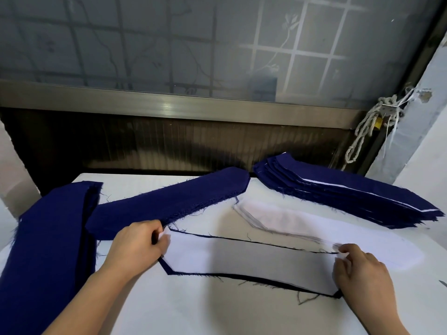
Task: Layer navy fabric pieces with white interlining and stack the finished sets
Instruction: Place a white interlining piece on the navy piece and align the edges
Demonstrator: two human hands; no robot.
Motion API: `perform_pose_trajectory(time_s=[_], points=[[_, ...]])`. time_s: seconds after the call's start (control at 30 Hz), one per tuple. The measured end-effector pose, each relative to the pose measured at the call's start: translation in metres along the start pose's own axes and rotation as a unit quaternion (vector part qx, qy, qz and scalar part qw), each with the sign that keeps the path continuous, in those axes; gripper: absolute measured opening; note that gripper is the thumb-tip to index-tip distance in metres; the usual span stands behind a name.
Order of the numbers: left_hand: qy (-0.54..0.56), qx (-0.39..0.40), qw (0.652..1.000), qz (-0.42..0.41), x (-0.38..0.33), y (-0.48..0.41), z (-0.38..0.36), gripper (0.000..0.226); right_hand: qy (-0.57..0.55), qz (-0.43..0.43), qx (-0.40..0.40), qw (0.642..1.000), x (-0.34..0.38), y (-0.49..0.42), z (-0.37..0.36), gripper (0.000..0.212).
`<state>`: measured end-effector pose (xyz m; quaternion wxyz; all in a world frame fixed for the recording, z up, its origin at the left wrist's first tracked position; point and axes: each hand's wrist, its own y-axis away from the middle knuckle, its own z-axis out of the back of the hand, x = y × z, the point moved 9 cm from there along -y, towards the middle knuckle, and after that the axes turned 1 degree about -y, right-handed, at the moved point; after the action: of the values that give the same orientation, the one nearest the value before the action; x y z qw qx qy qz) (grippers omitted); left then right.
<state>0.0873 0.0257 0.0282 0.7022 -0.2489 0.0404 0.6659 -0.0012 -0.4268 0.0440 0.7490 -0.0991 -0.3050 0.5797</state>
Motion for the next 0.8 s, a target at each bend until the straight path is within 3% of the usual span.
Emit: perform_pose_trajectory(time_s=[0.2, 0.4, 0.53, 0.7, 0.8], points=[[0.002, 0.003, 1.000, -0.005, -0.002, 0.001, 0.000, 0.031, -0.007, 0.007, -0.006, 1.000, 0.005, 0.000, 0.004, 0.029], [0.012, 0.007, 1.000, 0.000, -0.002, 0.001, 0.001, 0.026, 0.004, -0.040, 0.016, 0.999, -0.006, 0.001, -0.003, 0.029], [-0.014, -0.062, 0.998, 0.016, -0.001, 0.000, 0.018, 0.026, 0.018, -0.084, 0.017, 0.996, -0.016, -0.001, -0.004, 0.038], [-0.003, -0.236, 0.965, 0.112, 0.024, 0.009, 0.063, 0.011, 0.025, -0.124, 0.014, 0.992, -0.018, -0.001, -0.002, 0.044], [-0.078, -0.218, 0.955, 0.185, 0.045, 0.010, 0.065, 0.025, 0.018, -0.138, 0.005, 0.990, -0.017, -0.002, 0.001, 0.041]])
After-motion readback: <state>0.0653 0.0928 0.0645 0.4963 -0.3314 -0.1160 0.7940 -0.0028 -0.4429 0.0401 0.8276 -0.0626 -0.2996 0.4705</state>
